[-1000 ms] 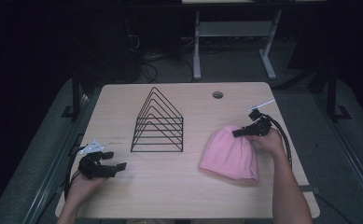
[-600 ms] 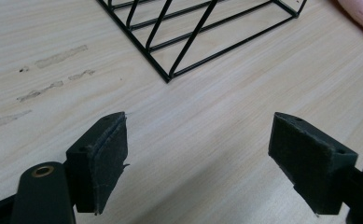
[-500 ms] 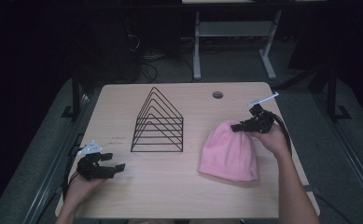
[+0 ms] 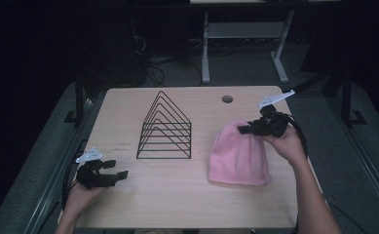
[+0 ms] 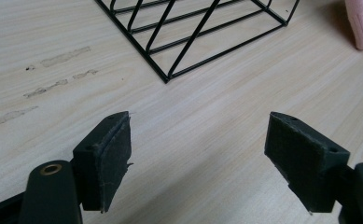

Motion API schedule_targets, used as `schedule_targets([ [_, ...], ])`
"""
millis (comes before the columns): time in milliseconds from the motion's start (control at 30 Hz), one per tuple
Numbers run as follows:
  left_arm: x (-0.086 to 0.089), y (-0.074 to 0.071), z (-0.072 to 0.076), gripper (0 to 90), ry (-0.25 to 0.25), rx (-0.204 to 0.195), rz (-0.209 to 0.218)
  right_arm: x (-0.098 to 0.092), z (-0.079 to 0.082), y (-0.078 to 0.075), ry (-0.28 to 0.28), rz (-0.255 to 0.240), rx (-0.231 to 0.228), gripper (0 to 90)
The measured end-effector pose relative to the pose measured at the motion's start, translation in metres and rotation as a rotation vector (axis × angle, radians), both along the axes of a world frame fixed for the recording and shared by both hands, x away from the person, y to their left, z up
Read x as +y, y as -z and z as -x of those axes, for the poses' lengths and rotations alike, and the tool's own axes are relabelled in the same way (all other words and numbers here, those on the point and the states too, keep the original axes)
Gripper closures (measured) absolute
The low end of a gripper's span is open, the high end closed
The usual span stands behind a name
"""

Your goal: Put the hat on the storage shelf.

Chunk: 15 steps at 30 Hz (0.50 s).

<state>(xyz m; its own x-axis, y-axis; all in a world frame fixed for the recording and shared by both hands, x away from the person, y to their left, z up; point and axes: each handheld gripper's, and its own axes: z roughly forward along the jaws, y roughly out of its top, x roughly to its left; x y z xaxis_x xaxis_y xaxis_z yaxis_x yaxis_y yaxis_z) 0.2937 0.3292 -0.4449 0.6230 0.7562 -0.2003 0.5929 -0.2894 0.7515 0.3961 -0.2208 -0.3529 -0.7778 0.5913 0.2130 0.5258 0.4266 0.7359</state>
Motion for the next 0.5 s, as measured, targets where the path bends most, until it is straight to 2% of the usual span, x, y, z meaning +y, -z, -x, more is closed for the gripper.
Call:
schedule_targets([
  [100,-0.002,-0.002,0.001,22.7,0.006,0.001,0.0,0.001,0.002,-0.007,-0.015,-0.002,-0.021,76.0],
  [233,-0.003,-0.005,0.0,23.1,0.019,0.011,0.028,0.003,0.006,-0.02,-0.019,-0.006,-0.052,76.0],
  [400,-0.003,-0.01,0.0,23.1,0.021,0.004,0.049,0.003,0.008,-0.033,-0.025,-0.008,-0.083,76.0],
  [500,-0.004,-0.013,0.0,23.1,0.03,-0.001,0.044,0.004,0.01,-0.042,-0.03,-0.005,-0.098,76.0],
])
